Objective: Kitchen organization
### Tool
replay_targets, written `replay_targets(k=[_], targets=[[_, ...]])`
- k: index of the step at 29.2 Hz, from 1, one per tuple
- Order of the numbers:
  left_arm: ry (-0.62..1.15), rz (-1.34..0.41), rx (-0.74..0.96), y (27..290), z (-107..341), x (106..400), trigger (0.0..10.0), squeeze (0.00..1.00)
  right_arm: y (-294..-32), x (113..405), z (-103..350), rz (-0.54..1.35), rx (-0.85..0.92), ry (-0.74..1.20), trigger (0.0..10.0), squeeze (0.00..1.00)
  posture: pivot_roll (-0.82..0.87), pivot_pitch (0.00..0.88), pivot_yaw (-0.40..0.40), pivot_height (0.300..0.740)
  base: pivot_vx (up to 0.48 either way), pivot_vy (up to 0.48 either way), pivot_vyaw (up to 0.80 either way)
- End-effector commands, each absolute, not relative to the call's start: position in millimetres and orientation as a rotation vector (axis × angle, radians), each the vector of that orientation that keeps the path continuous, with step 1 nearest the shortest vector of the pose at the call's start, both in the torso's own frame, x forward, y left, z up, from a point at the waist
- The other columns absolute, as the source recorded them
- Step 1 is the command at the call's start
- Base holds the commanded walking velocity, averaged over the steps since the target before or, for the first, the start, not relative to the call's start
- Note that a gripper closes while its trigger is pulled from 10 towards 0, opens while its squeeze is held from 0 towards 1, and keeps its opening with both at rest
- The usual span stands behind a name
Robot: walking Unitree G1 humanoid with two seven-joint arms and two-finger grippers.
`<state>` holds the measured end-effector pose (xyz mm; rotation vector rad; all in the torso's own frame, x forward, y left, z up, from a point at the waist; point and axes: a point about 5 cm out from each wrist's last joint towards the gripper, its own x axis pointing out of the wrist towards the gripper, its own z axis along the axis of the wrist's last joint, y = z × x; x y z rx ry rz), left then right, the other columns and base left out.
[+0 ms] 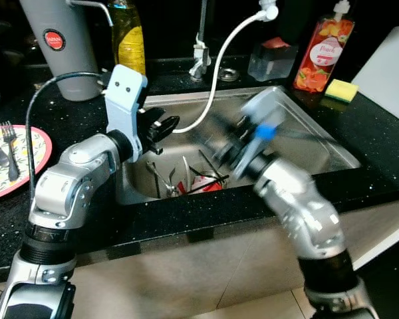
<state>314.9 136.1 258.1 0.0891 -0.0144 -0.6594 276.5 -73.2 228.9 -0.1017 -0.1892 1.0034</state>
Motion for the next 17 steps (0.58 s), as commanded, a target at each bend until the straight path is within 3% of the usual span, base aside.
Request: replay_targets(k=[1, 8, 9, 10, 11, 13, 16, 17], targets=[[0.016, -0.613, 0.105, 147, 254, 316, 10.0, 0.00, -76, 275, 239, 1.008, -0.050, -0.226, 10.0, 0.00, 0.04, 0.000, -0.010, 0.740, 0.000, 0.000, 0.00], [0.008, -0.548, 0.110, 156, 257, 322, 10.0, 0.00, -77, 276, 243, 1.004, -0.052, -0.235, 10.0, 0.00, 0.05, 0.000, -0.022, 0.740, 0.000, 0.000, 0.00], [0.010, -0.396, 0.088, 171, 259, 331, 10.0, 0.00, -77, 274, 243, 1.030, -0.063, -0.229, 10.0, 0.00, 0.06, 0.000, -0.023, 0.740, 0.000, 0.000, 0.00], [0.010, -0.396, 0.088, 171, 259, 331, 10.0, 0.00, -77, 274, 243, 1.030, -0.063, -0.229, 10.0, 0.00, 0.06, 0.000, -0.023, 0.740, 0.000, 0.000, 0.00], [0.022, -0.178, 0.052, 196, 261, 340, 10.0, 0.00, -75, 273, 243, 1.043, -0.057, -0.233, 10.0, 0.00, 0.06, 0.000, -0.019, 0.740, 0.000, 0.000, 0.00], [0.038, 0.026, 0.054, 224, 262, 345, 10.0, 0.00, -74, 271, 244, 1.054, -0.046, -0.240, 10.0, 0.00, 0.06, 0.000, -0.019, 0.740, 0.000, 0.000, 0.00], [0.048, 0.158, 0.076, 244, 263, 347, 10.0, 0.00, -73, 271, 246, 1.060, -0.036, -0.246, 10.0, 0.00, 0.06, 0.000, -0.019, 0.740, 0.000, 0.000, 0.00], [0.076, 0.349, 0.063, 274, 261, 344, 10.0, 0.00, -71, 271, 247, 1.064, -0.023, -0.252, 10.0, 0.00, 0.07, 0.000, -0.024, 0.740, 0.000, 0.000, 0.00]])
